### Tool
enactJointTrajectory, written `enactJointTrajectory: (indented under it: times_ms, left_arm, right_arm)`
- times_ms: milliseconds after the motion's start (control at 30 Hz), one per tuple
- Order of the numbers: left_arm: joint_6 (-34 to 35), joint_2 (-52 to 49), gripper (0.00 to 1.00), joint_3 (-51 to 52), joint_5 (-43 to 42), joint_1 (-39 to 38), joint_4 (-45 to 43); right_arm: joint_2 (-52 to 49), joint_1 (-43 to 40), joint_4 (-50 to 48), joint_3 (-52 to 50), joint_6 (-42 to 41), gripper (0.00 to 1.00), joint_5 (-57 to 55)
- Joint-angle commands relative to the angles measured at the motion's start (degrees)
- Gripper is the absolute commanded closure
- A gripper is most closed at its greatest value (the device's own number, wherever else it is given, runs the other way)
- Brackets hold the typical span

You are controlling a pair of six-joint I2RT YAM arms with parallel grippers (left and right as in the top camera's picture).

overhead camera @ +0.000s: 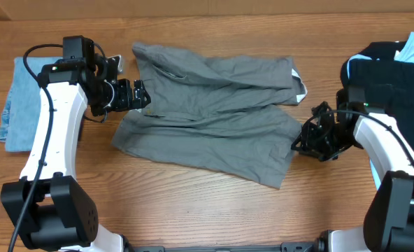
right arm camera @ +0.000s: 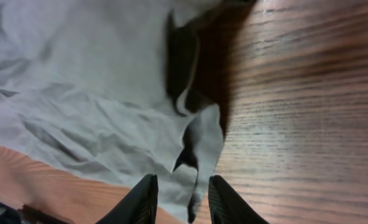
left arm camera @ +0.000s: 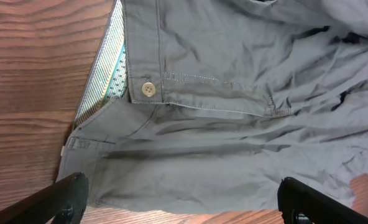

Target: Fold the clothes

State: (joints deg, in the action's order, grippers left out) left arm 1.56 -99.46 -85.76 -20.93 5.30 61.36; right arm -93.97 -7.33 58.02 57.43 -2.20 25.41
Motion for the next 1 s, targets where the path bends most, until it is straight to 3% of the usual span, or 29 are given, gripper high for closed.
enactJointTrajectory:
  times_ms: [0, 433, 600, 667, 967]
  left_arm:
    - [0.15, -0.2, 0.0, -0.11, 0.59, -0.17, 0.09]
    - [0.15, -0.22, 0.0, -0.11, 0.61, -0.17, 0.09]
    - [0.15, -0.22, 0.0, -0.11, 0.59, -0.17, 0.09]
    - [0.15, -0.22, 0.0, -0.11, 0.59, -0.17, 0.09]
    - [0.15, -0.22, 0.0, -0.11, 0.59, -0.17, 0.09]
  right_arm:
    - [0.7, 1.14, -3.67, -3.21, -0.26, 0.69, 1.44]
    - [0.7, 1.27, -14.23, -10.45, -1.31, 0.66, 3.65]
    - [0.7, 1.27, -16.04, -11.21, -1.55, 0.76, 6.6]
    - [0.74, 1.27, -16.22, -11.21, -1.55, 0.95, 7.69]
    - [2.16, 1.16, -11.52, -9.44, -2.6, 0.96, 0.87]
